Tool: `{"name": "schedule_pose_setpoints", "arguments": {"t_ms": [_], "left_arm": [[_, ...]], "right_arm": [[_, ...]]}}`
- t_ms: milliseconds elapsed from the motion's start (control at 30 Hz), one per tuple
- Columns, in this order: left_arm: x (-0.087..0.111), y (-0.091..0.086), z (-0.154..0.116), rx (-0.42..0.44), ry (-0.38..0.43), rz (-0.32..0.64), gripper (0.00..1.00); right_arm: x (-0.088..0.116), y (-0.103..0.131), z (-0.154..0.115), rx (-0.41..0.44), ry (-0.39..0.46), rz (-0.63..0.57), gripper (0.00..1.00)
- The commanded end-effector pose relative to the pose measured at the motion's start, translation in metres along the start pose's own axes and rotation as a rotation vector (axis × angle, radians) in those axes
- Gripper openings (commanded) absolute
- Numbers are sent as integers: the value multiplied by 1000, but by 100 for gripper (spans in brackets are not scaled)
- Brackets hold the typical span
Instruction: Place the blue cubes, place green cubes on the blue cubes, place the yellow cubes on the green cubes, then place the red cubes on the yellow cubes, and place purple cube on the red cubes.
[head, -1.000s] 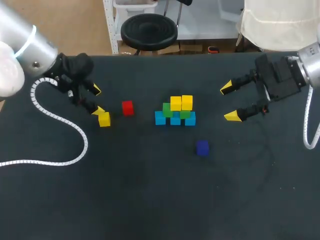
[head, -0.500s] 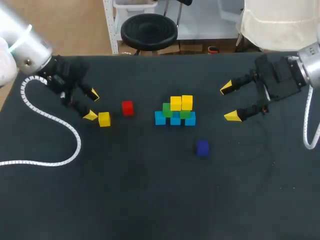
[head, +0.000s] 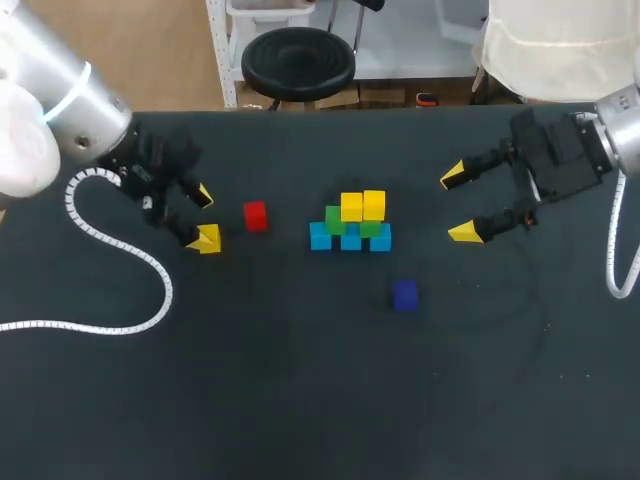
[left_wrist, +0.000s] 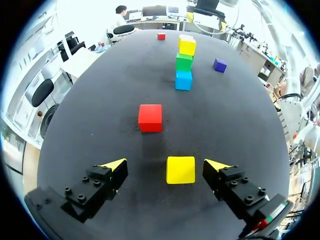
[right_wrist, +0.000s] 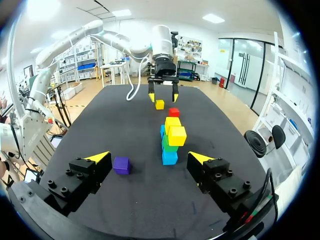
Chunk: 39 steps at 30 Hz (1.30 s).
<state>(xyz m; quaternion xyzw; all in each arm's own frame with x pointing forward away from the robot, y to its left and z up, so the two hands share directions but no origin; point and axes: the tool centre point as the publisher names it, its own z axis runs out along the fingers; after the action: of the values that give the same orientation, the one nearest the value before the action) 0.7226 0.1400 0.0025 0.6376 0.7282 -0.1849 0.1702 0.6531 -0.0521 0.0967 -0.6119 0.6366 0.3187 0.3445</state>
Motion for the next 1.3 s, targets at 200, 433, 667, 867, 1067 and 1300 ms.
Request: {"name": "schedule_pose_setpoints", "arguments": {"t_ms": [200, 433, 667, 867, 1067, 1300], "left_arm": [[9, 2, 2, -1, 7, -33, 100], [15, 4, 2, -2, 3, -62, 100], [15, 4, 8, 13, 1, -61, 100], [15, 5, 11, 20, 1, -65, 100], [17, 5, 12, 18, 6, -77, 36], [11, 2, 7, -12, -3, -81, 0]], "right_arm": [[0, 0, 0, 1, -1, -1, 100], [0, 0, 0, 1, -1, -1, 100], [0, 0, 0, 1, -1, -1, 100], [0, 0, 0, 1, -1, -1, 100], [0, 0, 0, 1, -1, -1, 100], [0, 0, 0, 1, -1, -1, 100]]}}
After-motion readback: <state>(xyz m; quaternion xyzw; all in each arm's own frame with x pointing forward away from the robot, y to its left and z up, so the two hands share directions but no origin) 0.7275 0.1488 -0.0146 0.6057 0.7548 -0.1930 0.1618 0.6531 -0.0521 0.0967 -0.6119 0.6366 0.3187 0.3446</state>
